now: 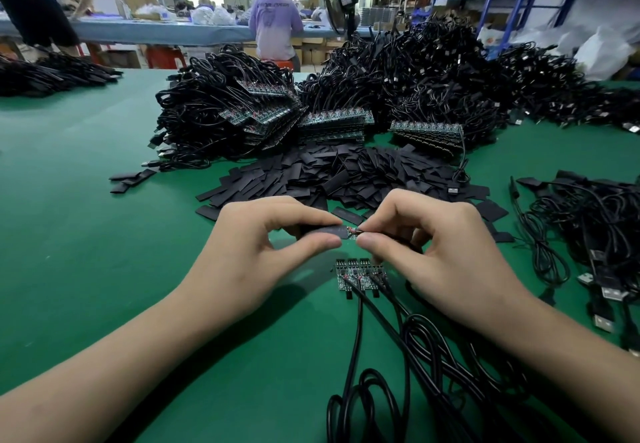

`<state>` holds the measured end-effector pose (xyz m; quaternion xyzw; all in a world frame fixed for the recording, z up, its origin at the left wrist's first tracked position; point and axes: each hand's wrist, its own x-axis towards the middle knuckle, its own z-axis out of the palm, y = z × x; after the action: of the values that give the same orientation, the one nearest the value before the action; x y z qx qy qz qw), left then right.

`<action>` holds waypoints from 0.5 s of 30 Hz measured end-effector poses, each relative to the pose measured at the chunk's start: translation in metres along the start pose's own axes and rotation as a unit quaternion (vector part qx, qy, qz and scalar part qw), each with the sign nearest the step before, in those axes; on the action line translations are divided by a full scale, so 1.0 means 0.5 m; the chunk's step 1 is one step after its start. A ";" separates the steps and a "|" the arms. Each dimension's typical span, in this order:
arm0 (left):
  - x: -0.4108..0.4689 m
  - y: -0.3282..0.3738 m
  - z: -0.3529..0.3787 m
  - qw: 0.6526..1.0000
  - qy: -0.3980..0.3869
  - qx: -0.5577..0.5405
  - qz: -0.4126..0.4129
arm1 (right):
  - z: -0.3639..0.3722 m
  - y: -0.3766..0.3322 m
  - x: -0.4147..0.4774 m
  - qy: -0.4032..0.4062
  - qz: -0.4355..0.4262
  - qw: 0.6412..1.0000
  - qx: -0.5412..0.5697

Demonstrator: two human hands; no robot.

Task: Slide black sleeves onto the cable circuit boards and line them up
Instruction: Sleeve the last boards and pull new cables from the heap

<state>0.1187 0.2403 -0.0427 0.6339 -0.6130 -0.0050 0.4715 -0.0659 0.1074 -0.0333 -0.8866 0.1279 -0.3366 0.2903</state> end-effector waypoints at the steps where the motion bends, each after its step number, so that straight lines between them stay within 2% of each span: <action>1: 0.000 0.000 0.001 1.000 -0.002 -0.006 -0.003 | 0.000 -0.001 0.000 0.001 -0.005 1.000 -0.003; 8: -0.001 0.004 0.006 1.000 -0.018 -0.013 0.007 | 0.005 -0.002 -0.001 -0.002 -0.029 1.000 -0.013; 15: 0.001 0.009 0.001 1.000 0.021 -0.017 -0.004 | 0.000 -0.002 0.002 0.027 0.016 0.999 0.028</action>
<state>0.1152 0.2407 -0.0401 0.6282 -0.6001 -0.0037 0.4951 -0.0653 0.1079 -0.0321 -0.8666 0.1406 -0.3589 0.3169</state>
